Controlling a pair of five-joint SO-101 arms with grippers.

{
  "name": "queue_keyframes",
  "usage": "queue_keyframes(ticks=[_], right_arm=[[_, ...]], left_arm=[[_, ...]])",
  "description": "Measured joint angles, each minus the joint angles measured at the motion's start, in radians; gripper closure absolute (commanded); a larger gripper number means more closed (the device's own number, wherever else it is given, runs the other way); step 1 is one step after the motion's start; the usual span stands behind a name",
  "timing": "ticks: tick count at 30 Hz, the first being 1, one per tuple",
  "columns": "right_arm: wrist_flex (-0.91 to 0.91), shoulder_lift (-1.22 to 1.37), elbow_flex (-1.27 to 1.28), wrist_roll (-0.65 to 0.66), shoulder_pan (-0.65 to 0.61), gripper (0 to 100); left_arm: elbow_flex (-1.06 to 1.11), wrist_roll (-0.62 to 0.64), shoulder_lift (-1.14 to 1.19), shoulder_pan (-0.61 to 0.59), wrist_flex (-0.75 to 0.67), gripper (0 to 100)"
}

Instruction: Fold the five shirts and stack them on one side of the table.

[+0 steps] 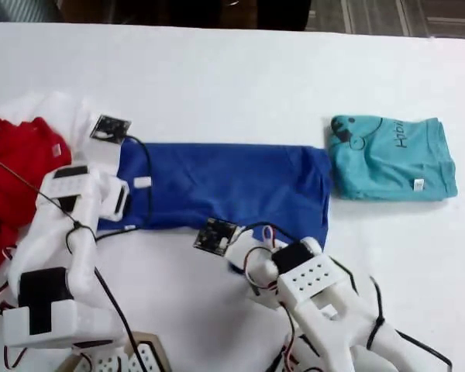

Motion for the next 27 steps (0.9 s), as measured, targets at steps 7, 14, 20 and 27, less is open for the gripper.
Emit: queue_keyframes(ticks=[7,14,20,27], right_arm=[[-0.021,0.130,-0.044,0.000,-0.006,86.5],[-0.012,0.153,-0.063,0.000,-0.006,86.7],[-0.043,0.153,-0.063,0.000,0.003,86.5],[-0.069,0.255,-0.097,0.003,0.066,86.5]], left_arm=[[0.000,0.000,0.000,0.000,0.000,84],[0.000,0.000,0.000,0.000,0.000,84],[0.000,0.000,0.000,0.000,0.000,84],[0.000,0.000,0.000,0.000,0.000,84]])
